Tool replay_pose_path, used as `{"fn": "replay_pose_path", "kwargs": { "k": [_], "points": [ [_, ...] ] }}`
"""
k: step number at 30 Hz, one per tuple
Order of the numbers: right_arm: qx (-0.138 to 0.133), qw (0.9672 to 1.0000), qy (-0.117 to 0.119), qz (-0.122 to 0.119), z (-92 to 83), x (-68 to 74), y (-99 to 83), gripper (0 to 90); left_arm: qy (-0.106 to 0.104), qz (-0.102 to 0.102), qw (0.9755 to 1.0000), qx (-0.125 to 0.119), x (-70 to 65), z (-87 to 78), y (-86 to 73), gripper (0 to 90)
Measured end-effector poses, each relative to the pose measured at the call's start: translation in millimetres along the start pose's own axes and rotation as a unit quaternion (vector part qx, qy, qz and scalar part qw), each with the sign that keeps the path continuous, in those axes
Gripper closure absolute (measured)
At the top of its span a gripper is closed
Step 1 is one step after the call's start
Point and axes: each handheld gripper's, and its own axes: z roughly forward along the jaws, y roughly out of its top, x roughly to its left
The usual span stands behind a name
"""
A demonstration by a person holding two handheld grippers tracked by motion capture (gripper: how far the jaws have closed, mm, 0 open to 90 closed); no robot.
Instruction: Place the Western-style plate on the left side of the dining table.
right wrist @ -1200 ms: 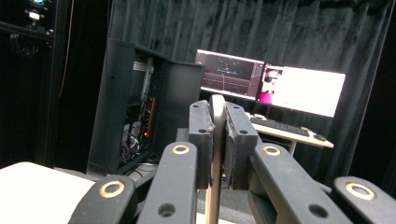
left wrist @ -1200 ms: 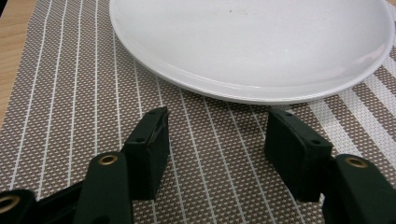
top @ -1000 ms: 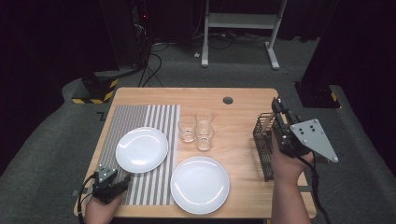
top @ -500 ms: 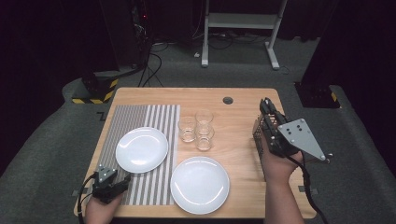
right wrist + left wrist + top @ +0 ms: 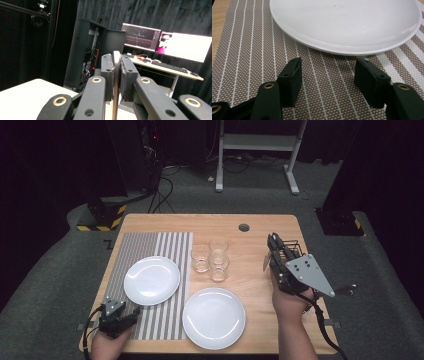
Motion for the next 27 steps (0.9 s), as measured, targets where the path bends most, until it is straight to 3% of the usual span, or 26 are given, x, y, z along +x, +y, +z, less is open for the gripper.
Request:
{"fn": "replay_pose_path", "kwargs": {
  "k": [27],
  "points": [
    [0.027, 0.999, 0.031, 0.016, -6.0, 26.0, -29.4, 83.0, -0.002, 0.0, 1.0, 0.0, 0.2, 0.0, 0.0, 39.0]
  ]
}}
